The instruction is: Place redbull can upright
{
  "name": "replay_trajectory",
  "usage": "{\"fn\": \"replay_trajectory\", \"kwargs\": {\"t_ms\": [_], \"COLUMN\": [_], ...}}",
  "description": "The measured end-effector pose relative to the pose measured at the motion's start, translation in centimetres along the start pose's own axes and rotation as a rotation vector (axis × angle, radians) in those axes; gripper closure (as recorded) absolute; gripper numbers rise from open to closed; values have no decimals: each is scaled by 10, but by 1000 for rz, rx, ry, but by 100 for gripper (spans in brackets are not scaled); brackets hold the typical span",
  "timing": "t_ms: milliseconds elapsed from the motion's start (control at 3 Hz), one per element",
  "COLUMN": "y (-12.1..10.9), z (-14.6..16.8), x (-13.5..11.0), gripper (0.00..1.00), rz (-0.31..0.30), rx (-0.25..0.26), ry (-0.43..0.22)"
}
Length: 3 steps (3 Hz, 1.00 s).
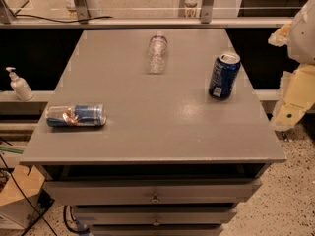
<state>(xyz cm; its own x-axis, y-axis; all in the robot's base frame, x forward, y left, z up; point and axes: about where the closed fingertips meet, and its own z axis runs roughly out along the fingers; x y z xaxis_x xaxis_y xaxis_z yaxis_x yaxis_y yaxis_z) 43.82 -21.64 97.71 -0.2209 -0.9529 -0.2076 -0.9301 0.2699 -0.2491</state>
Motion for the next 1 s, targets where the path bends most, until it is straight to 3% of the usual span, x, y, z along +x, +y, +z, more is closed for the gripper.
{"fn": "replay_trajectory", "kwargs": {"t_ms": [333, 667, 1000], "y": [0, -5, -5], "z": [0, -3, -2], "x": [0, -18, -63], "gripper": [0, 0, 0], "rz": [0, -50, -133], "rx": [0, 8, 9], "ry": [0, -2, -9]}}
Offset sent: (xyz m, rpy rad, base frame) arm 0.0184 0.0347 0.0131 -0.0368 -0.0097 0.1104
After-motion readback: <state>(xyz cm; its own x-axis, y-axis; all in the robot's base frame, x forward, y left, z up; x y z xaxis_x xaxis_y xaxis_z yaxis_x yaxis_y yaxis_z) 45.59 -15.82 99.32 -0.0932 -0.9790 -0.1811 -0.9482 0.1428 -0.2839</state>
